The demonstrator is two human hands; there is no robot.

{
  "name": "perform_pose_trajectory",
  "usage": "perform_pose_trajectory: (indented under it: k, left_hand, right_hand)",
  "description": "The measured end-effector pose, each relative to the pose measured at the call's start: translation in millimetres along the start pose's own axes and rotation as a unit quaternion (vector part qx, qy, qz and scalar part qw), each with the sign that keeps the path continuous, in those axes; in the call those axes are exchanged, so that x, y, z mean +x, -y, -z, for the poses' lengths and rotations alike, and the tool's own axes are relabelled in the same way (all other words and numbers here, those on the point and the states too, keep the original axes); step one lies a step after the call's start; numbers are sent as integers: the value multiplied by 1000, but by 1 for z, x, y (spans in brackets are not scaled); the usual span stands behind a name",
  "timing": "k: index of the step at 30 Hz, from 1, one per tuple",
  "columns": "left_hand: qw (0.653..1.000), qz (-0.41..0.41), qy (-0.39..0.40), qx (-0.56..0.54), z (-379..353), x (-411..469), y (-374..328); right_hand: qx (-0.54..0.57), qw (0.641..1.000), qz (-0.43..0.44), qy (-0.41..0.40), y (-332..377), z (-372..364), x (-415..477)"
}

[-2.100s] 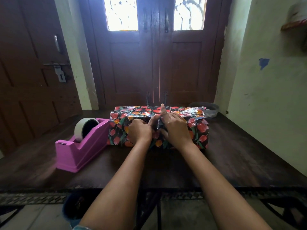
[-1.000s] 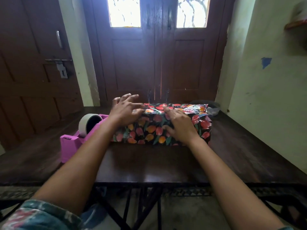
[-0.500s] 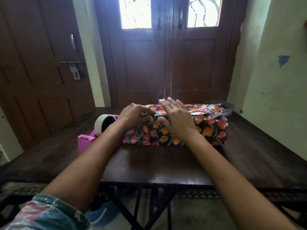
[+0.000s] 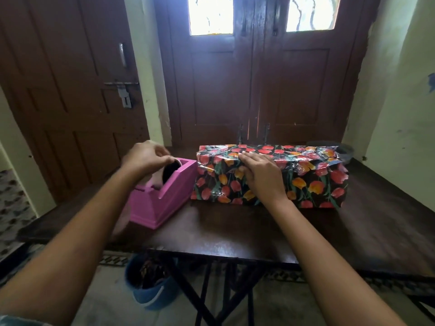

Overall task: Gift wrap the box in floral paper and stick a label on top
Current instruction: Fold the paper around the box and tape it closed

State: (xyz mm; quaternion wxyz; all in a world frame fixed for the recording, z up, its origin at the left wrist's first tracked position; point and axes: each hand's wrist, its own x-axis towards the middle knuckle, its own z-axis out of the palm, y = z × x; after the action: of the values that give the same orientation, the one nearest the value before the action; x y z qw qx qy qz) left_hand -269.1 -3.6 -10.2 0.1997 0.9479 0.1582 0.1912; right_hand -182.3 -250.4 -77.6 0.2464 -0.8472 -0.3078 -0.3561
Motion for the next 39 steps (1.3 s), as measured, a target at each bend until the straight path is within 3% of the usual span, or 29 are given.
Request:
perform_pose_trajectory:
  k: [3, 5, 8, 13, 22, 28, 36, 39]
  left_hand:
    - [990, 104, 85, 33, 20, -8, 20]
    - [978, 160, 134, -14, 26, -15, 29]
    - [960, 189, 199, -59, 24, -23, 33]
    - [934, 241, 173, -201, 17, -30, 32]
    - [890, 285, 115, -336, 9, -42, 40]
    - [833, 279, 44, -476, 10, -54, 44]
    - [786, 234, -53, -570, -8, -77, 53]
    - [785, 243, -59, -567, -17, -84, 63]
  right_hand:
    - [-4, 1000, -6, 12, 1, 1, 1]
    - [-1, 1000, -8, 16, 2, 2, 1]
    - [2, 1000, -11, 18, 1, 2, 1]
    - [3, 1000, -13, 22, 2, 0, 0]
    - [1, 999, -19, 30, 4, 0, -1]
    - [1, 999, -22, 28, 2, -1, -1]
    - [-3, 999, -23, 32, 1, -1, -1]
    - [-4, 999, -23, 35, 1, -1, 0]
